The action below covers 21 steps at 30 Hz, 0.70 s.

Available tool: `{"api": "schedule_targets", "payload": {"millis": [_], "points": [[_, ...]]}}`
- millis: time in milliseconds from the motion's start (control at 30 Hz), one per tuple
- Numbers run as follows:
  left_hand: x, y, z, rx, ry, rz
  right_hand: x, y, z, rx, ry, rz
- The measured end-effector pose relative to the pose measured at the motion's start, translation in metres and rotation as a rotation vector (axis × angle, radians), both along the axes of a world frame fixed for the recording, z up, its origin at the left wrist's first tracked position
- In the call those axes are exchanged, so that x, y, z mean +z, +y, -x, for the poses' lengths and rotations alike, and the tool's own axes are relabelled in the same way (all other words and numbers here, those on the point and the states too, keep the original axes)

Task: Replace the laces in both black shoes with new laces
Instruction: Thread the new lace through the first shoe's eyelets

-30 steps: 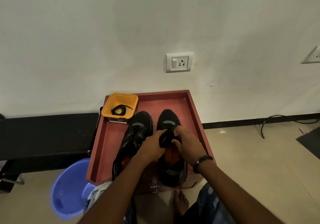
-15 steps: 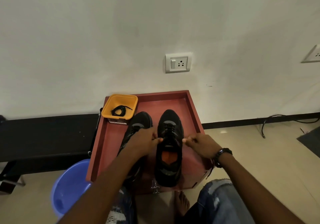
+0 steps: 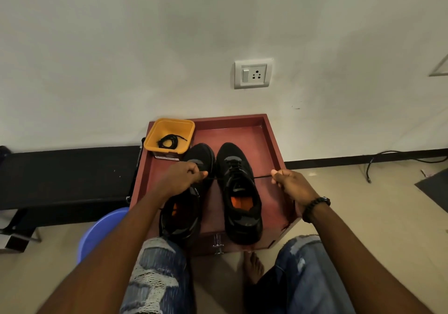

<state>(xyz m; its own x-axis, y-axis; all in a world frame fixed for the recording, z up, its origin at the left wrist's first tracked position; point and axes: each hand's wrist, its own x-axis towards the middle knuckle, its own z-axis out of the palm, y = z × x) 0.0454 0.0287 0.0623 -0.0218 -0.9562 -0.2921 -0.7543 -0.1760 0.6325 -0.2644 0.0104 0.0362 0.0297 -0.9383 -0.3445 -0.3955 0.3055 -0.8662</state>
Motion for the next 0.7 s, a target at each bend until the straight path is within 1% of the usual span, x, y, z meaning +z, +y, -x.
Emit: {"api": "schedule_targets", "payload": {"millis": [133,267,433,700], "points": [[-0.009,0.006,-0.001,0.018,-0.025,0.014,-0.007,0.004,0.000,0.022,0.060,-0.012],[-0.015,0.010,-0.002,0.032,-0.025,0.055,-0.005,0.001,0.004,0.022,0.070,-0.005],[-0.018,0.013,-0.004,0.031,-0.071,0.083,-0.010,-0.001,0.001,0.009,0.159,0.052],[-0.016,0.014,-0.005,0.026,-0.086,0.071,-0.015,-0.003,0.005,-0.058,0.140,0.013]]}}
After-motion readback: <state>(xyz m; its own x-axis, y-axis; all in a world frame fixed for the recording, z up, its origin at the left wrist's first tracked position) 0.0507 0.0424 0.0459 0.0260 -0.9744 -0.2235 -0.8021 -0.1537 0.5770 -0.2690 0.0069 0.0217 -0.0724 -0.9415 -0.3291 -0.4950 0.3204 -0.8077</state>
